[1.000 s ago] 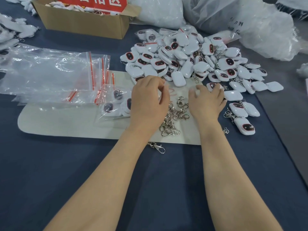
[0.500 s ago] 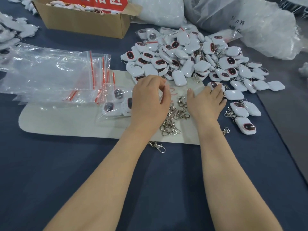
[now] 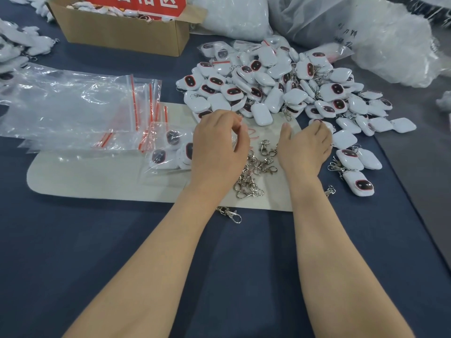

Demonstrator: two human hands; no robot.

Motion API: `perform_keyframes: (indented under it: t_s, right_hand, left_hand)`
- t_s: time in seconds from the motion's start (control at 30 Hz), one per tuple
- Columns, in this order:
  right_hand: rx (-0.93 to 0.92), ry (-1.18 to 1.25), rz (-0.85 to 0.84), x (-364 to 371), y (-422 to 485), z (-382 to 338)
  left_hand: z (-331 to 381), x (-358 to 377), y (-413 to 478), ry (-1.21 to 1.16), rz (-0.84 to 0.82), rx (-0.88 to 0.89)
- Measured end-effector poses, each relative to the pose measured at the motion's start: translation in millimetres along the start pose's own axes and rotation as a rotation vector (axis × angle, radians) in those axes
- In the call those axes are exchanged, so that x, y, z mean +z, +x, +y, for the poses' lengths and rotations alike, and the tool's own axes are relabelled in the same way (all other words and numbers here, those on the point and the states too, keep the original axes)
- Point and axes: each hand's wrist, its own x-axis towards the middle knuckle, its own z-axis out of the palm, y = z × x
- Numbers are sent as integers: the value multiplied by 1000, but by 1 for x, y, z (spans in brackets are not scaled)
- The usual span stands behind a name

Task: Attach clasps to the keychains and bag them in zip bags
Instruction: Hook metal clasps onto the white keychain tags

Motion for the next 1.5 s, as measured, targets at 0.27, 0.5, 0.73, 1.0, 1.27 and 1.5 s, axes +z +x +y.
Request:
perform_keyframes:
  t_s: [0.27, 0.5, 0.73, 1.0, 1.27, 1.5]
  right_hand:
    - [25, -69, -105, 0, 3, 0]
    - [32, -150, -134, 3, 4, -3]
    - [33, -126, -96, 4, 3, -3]
    - [-49, 7, -10, -2, 7, 2]
    - [-43, -27, -25, 2, 8, 4]
    - [-70, -106, -156, -2, 7, 2]
  left_hand:
    - [0, 0, 0, -5, 5, 2]
    - [1, -1, -1, -16, -1, 5]
    - [-1, 1, 0, -19, -4, 8]
    - [-1, 2, 0, -21, 1, 11]
    - [-1, 1, 0, -17, -4, 6]
    - [0, 0, 0, -20, -11, 9]
